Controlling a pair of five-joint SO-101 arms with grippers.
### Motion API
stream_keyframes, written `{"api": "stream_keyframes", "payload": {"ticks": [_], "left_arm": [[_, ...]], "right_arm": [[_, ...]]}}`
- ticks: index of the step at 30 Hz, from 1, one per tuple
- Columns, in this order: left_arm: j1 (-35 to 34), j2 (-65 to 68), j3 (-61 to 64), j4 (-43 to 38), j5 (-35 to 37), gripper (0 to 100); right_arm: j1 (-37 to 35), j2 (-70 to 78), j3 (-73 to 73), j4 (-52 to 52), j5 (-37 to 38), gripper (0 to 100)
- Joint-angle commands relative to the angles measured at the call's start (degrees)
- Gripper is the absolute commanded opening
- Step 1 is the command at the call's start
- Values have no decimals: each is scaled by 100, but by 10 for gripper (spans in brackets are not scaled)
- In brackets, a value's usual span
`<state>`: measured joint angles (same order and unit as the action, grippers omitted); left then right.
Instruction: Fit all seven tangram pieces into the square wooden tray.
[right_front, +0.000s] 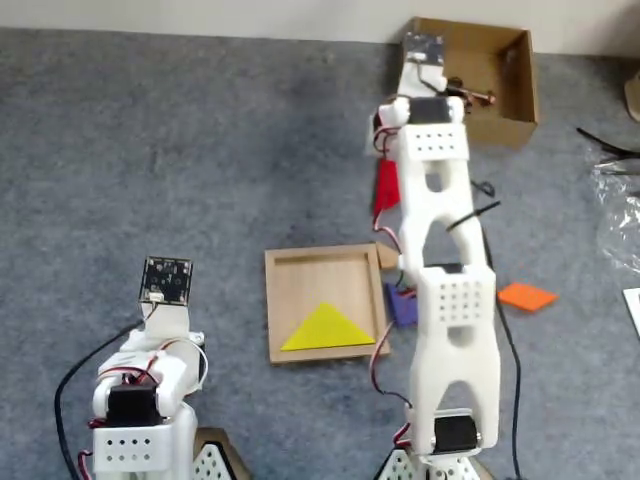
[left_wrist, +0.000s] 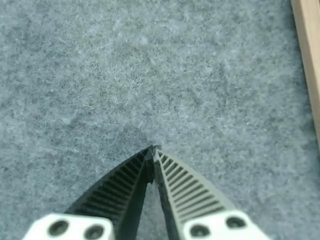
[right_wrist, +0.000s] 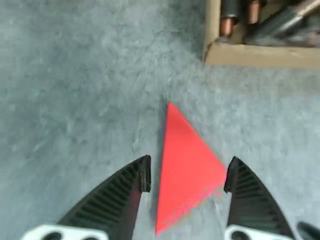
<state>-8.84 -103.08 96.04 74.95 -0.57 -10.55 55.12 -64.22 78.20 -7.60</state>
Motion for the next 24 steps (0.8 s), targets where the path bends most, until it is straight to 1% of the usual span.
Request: {"api": "stream_keyframes", "payload": {"ticks": [1,5,9,12,14,20,24], "left_arm": [[-57,13,119,26,26,6],[-57,13,119,26,26,6],[-57,13,119,26,26,6],[-57,13,119,26,26,6],[-57,13,119,26,26,6],[-57,13,119,26,26,6],[-57,13,119,26,26,6]], "right_arm": [[-31,532,-1490,40,-53,235],[-4,1191,-2484,259,-53,235],[22,1393,-2993,365,-123,235],[119,1376,-3011,523,-633,235],[154,1376,-3011,549,-809,235],[145,1376,-3002,585,-826,235],[136,1358,-3002,813,-826,235]]}}
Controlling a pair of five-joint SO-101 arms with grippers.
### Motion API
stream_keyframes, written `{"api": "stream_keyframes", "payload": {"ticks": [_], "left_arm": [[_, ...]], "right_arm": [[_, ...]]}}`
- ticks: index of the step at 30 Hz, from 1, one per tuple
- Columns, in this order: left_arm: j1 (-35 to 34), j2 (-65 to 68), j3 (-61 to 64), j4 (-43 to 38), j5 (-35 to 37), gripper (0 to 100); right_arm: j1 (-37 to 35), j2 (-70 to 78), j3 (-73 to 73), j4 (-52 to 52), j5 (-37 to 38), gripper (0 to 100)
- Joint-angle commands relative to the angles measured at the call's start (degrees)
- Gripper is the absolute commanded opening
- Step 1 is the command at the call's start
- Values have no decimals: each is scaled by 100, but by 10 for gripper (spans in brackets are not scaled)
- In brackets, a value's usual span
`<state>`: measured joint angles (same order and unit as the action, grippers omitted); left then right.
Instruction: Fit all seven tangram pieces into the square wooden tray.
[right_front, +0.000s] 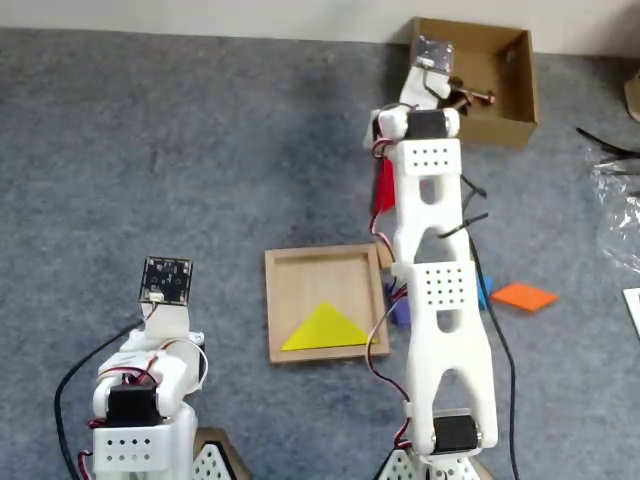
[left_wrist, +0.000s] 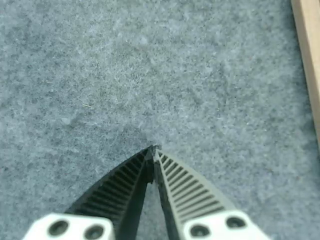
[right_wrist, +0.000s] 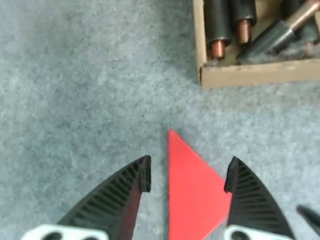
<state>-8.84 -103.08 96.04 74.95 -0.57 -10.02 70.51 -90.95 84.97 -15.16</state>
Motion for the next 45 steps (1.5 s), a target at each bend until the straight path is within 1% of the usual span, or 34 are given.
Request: {"api": "stream_keyframes", "payload": {"ticks": [1,8,17,29,35,40,45], "left_arm": [[-57,13,119,26,26,6],[-57,13,119,26,26,6],[-57,13,119,26,26,6],[-57,13,119,26,26,6],[-57,13,119,26,26,6],[-57,13,119,26,26,6],[-57,13,119,26,26,6]], "right_arm": [[75,-215,-330,189,-70,235],[13,-268,-312,365,-62,235],[13,-259,620,-119,-62,235],[40,136,673,-127,-53,235],[22,154,646,136,-53,235],[-119,171,629,664,659,235],[-251,207,673,752,1152,235]]}}
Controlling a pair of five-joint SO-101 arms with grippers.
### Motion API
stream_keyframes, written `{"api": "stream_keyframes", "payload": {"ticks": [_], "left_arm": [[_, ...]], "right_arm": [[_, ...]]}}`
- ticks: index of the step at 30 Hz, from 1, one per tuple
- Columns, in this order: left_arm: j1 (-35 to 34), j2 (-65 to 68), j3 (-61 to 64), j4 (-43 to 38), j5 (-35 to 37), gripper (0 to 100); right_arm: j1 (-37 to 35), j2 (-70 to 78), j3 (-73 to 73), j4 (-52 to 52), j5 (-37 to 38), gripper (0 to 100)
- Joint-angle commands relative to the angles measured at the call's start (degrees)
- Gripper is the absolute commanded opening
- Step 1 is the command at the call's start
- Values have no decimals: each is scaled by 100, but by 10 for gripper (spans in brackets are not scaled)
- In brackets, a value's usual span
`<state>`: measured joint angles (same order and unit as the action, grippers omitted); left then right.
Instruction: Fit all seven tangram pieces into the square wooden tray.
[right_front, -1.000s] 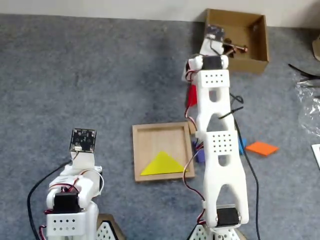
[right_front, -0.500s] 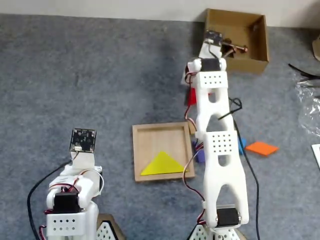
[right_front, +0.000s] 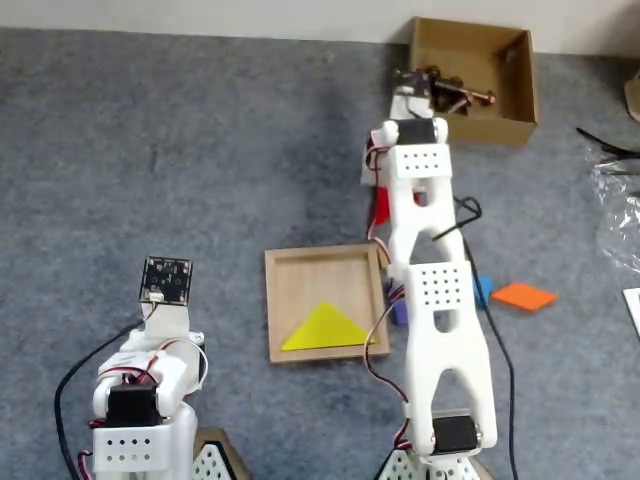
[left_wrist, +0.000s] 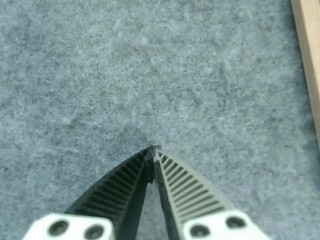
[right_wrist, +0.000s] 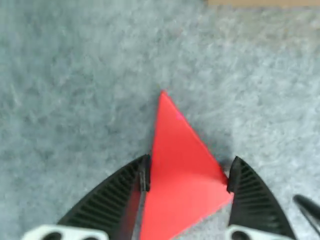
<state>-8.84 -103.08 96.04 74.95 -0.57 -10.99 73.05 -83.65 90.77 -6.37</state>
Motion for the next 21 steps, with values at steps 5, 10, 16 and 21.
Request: {"api": "stream_keyframes", "payload": {"ticks": [5,10,16,21], "left_arm": [[-57,13,119,26,26,6],[-57,13,119,26,26,6],[-57,13,119,26,26,6],[-57,13,119,26,26,6]], "right_arm": [[-224,-57,-84,743,949,235],[-189,-57,-66,998,1749,235],[-110,-92,-66,1024,2497,235],[92,-110,-110,1033,2505,237]]}}
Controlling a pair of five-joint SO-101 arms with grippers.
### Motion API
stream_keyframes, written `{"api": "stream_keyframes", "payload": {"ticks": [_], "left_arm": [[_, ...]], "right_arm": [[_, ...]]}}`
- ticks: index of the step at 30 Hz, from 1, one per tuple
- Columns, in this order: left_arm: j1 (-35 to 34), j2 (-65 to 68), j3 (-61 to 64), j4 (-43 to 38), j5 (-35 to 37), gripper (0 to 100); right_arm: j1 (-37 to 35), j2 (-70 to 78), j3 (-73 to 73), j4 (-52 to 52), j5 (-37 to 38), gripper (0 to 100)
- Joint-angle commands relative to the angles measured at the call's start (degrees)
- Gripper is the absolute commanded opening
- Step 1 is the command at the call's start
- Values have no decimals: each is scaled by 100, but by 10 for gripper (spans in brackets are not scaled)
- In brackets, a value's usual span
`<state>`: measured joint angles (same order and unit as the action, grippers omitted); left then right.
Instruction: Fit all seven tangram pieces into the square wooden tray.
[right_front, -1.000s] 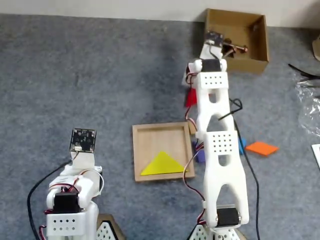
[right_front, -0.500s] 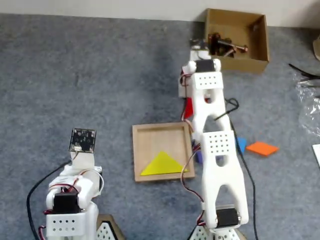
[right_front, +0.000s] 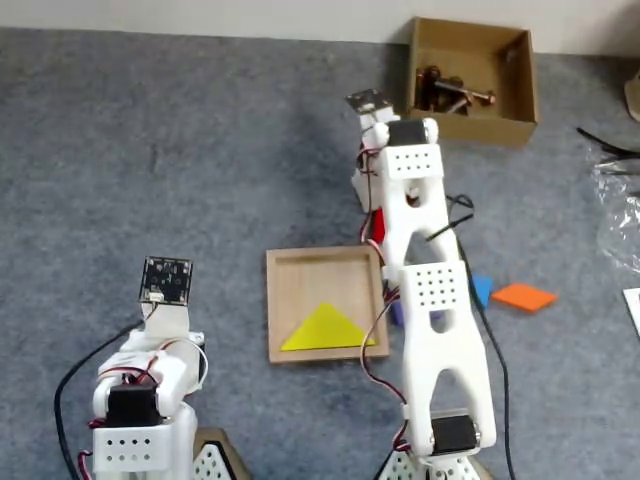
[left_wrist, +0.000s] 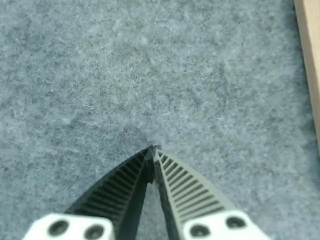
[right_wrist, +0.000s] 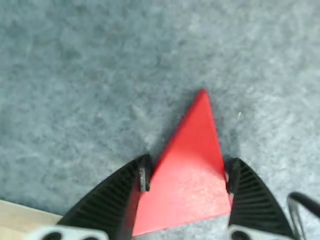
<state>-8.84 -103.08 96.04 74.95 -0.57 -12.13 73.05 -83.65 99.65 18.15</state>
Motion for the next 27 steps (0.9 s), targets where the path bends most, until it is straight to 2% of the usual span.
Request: {"api": "stream_keyframes", "payload": {"ticks": [1,8,12,20,27], "left_arm": [[-57,13,119,26,26,6],[-57,13,119,26,26,6],[-57,13,119,26,26,6],[-57,13,119,26,26,6],[-57,13,119,26,26,6]], "right_arm": [[251,-145,-110,145,-79,237],[409,-497,-48,145,-1310,235],[418,-514,-48,145,-1582,235],[418,-532,-110,136,-2778,235],[488,-549,-127,127,-3525,235]]}}
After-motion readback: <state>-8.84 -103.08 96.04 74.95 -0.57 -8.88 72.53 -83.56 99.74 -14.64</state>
